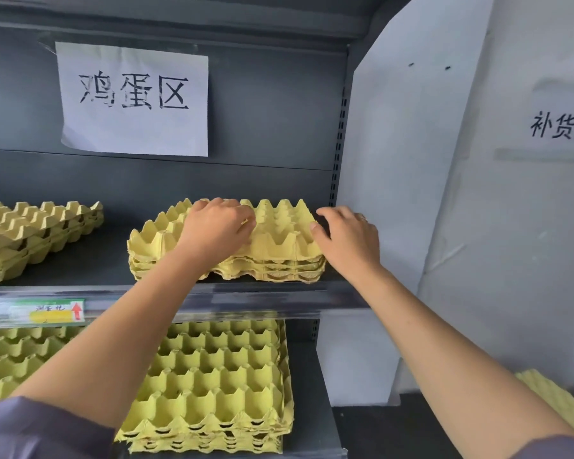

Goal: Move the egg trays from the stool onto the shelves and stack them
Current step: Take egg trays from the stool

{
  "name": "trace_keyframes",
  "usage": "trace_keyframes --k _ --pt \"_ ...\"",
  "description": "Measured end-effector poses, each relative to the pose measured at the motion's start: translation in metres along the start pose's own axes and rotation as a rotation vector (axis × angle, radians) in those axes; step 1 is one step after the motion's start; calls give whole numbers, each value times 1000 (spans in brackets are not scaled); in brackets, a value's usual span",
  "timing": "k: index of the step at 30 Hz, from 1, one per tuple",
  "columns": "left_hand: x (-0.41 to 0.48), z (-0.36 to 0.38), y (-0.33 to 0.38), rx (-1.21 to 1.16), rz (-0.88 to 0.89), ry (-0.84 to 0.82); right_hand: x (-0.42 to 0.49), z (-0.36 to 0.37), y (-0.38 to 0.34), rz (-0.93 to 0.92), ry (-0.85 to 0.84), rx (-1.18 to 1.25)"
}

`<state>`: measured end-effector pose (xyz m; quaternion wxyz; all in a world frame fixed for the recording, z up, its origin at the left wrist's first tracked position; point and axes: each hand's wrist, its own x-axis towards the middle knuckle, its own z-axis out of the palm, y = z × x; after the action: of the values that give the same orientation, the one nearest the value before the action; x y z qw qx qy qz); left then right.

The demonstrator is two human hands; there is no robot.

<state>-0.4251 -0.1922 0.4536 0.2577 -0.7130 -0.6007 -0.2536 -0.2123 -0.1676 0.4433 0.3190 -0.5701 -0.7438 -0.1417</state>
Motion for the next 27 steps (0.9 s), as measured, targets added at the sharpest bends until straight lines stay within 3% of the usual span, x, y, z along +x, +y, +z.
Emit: trace_keyframes --k 7,17,21,27 --pt "17 7 83 -47 140 78 -20 -24 68 -124 94 -20" --pt "26 68 308 -227 324 129 -95 -60 291 -72 72 -170" --pt "19 107 420 -312 393 12 -140 -70 403 12 -16 -229" --pt "15 175 520 -361 437 -202 -192 -61 516 156 -235 -271"
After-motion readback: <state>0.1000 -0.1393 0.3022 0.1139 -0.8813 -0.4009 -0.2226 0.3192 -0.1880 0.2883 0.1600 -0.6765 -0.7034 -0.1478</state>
